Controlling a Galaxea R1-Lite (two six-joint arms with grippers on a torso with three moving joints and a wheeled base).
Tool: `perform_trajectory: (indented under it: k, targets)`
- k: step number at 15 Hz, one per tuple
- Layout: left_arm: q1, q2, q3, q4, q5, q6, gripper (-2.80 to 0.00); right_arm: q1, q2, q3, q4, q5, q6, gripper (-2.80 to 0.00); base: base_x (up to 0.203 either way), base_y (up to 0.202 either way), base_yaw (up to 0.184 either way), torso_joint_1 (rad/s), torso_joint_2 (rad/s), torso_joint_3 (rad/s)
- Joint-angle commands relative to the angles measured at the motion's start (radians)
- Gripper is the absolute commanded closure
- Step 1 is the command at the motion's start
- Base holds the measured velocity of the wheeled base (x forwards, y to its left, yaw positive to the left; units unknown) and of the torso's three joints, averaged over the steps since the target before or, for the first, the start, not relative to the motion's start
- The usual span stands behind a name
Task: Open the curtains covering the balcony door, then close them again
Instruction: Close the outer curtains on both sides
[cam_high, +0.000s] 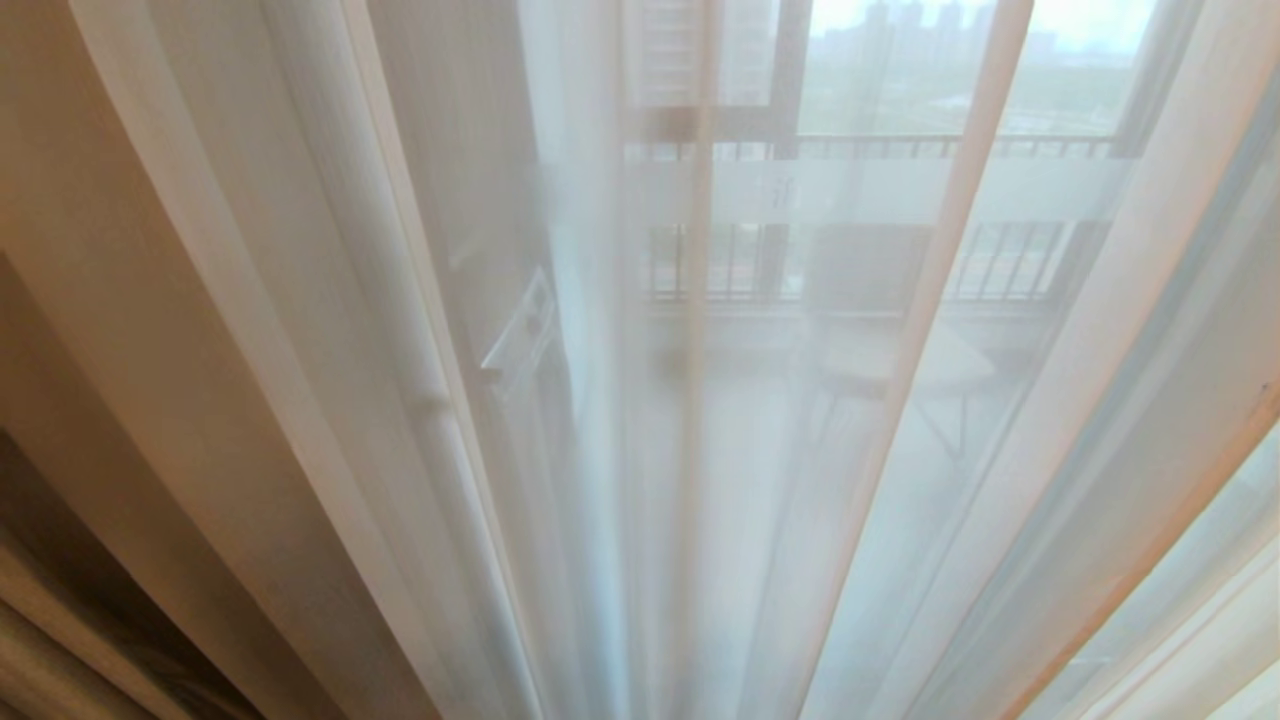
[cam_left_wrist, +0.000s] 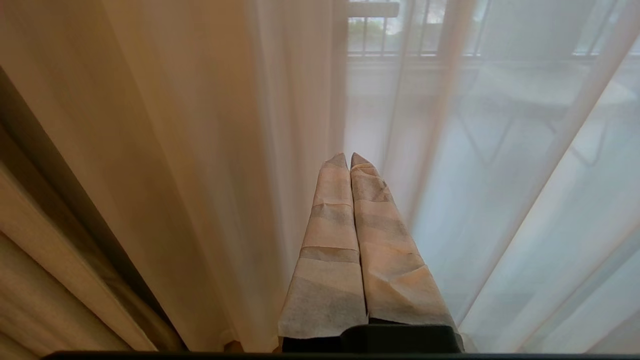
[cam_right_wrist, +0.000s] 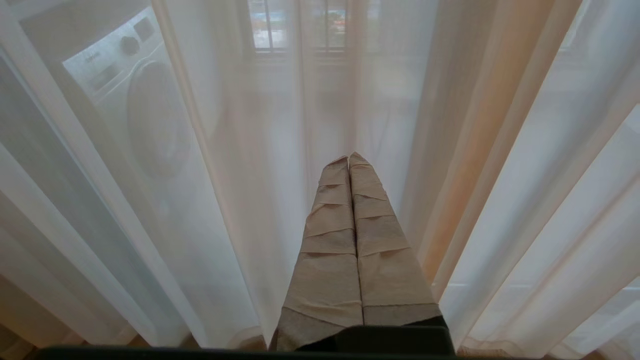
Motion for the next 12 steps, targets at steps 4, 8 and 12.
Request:
perform_trajectory:
  k: [4, 8, 12]
  targets:
    - [0.0, -0.001, 0.0, 0.0, 0.0, -0.002, 0.0, 0.0, 0.0, 0.0, 0.0, 0.0, 0.0, 0.0, 0.0, 0.0, 0.0, 0.0, 0.0, 0.0]
    - [0.0, -0.001, 0.0, 0.0, 0.0, -0.003, 0.0, 0.0, 0.0, 0.0, 0.0, 0.0, 0.0, 0.0, 0.0, 0.0, 0.0, 0.0, 0.0, 0.0]
    - [0.0, -0.001, 0.0, 0.0, 0.0, -0.006, 0.0, 0.0, 0.0, 0.0, 0.0, 0.0, 0.0, 0.0, 0.0, 0.0, 0.0, 0.0, 0.0, 0.0]
